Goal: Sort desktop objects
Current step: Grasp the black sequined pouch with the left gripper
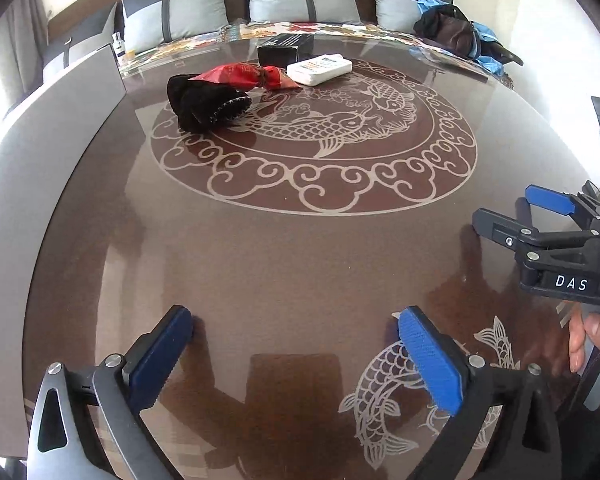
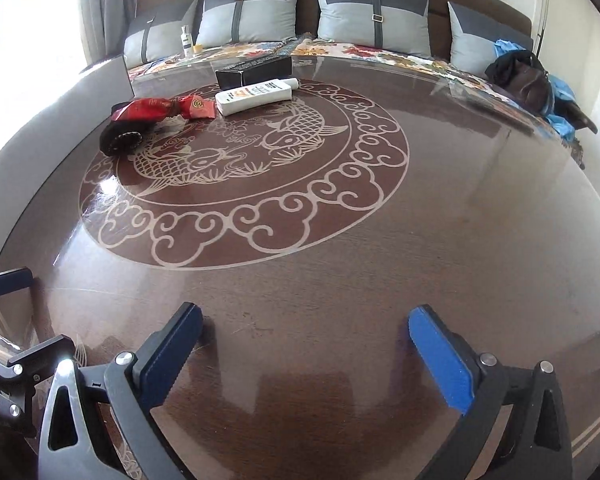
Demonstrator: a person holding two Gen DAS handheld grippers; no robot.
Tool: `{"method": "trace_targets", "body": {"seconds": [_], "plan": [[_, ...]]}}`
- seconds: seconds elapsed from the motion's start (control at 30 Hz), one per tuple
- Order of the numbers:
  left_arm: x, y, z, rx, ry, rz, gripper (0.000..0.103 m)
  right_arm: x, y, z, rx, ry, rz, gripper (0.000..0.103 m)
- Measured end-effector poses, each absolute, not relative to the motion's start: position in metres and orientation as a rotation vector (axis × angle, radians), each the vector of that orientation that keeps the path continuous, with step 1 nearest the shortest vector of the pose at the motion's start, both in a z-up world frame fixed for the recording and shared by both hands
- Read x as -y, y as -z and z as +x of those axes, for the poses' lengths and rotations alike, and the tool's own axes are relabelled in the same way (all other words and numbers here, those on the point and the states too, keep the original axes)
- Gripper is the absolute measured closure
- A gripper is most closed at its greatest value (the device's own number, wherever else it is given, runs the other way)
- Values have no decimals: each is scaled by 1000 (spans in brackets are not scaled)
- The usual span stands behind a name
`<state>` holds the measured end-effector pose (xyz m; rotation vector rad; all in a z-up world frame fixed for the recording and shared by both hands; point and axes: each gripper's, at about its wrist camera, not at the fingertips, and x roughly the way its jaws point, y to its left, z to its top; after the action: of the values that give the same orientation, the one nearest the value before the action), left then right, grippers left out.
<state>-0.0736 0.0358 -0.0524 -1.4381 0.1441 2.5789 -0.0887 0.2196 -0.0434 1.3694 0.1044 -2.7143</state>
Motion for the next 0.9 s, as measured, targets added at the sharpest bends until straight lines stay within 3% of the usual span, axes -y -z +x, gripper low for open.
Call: {"method": "trace_targets", "body": {"seconds": [0.3,0.9], "plan": [[-31,52,-97,-167,-2558,-1419,0,-219,42,-88,-118,2732,1365,0],[0,53,-249,-2,-2739,-1515,3,-218,40,-86,-144,2750,1356,0]]}}
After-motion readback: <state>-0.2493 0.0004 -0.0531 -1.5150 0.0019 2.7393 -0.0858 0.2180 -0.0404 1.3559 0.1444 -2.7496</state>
